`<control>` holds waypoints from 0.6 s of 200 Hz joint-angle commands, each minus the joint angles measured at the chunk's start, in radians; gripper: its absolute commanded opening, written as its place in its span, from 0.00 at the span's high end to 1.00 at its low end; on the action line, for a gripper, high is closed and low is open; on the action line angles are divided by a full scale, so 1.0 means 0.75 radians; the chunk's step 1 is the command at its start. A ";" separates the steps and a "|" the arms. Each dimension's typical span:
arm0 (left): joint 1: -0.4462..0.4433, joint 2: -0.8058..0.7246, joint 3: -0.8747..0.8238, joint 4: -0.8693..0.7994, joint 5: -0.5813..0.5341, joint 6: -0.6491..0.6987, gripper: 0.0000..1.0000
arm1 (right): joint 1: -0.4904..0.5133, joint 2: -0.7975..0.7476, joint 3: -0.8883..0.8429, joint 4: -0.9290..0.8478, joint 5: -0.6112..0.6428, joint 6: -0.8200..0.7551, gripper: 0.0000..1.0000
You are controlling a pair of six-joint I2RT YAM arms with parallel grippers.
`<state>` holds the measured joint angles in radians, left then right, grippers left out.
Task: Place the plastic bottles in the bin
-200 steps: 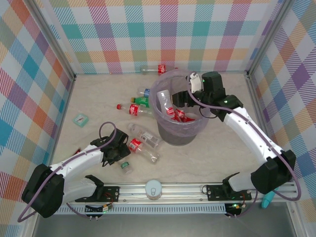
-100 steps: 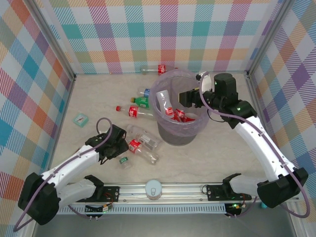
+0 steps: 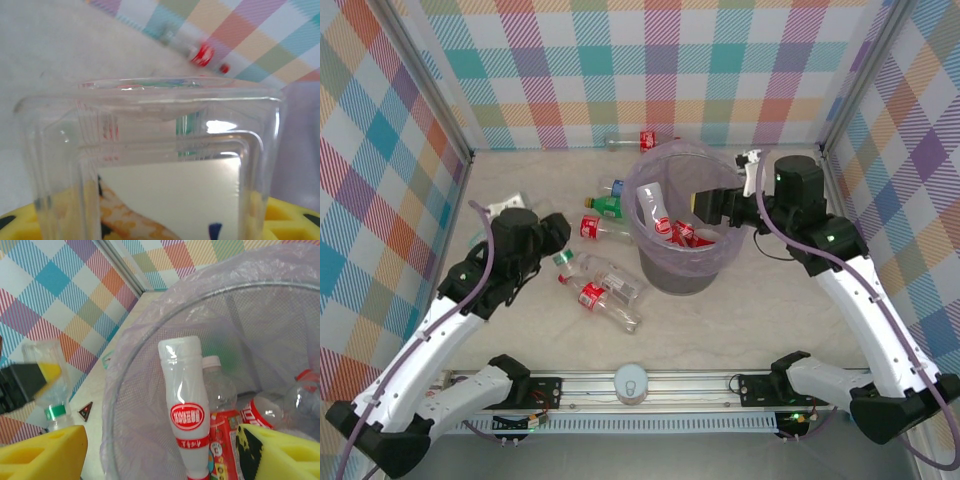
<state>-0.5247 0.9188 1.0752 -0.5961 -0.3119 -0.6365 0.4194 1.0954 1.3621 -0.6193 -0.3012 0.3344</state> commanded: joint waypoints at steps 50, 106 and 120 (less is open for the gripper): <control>-0.023 0.298 0.252 0.584 0.277 0.149 0.55 | -0.093 -0.031 0.045 -0.060 -0.104 0.048 0.21; -0.092 0.477 0.444 0.622 0.508 0.343 0.58 | -0.168 0.028 0.221 -0.106 -0.164 -0.038 0.21; -0.092 0.508 0.466 0.616 0.599 0.453 0.59 | -0.178 0.064 0.277 -0.115 -0.196 -0.076 0.21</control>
<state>-0.5880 1.2709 1.3701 -0.1791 -0.0044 -0.4553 0.2993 1.1152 1.4822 -0.6899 -0.3920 0.3416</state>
